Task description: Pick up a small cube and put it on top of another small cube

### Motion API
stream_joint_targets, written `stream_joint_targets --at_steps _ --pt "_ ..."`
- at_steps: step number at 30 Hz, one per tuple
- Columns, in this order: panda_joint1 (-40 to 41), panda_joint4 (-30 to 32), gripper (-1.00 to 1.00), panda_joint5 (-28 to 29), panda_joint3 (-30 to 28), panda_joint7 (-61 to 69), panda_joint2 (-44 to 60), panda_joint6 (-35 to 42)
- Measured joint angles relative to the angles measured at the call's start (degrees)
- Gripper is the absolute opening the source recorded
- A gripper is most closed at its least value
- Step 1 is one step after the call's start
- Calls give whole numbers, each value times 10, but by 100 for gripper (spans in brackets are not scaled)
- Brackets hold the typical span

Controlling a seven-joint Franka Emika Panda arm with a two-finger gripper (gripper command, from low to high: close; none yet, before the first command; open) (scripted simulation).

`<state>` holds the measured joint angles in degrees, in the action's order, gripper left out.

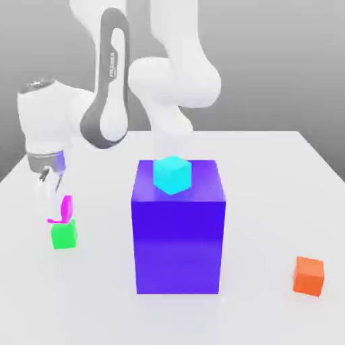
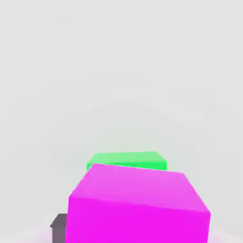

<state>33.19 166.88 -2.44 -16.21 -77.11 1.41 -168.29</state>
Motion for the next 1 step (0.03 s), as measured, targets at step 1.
stream_joint_targets --at_steps 1 --pt "0 0 100 0 0 0 0 0"
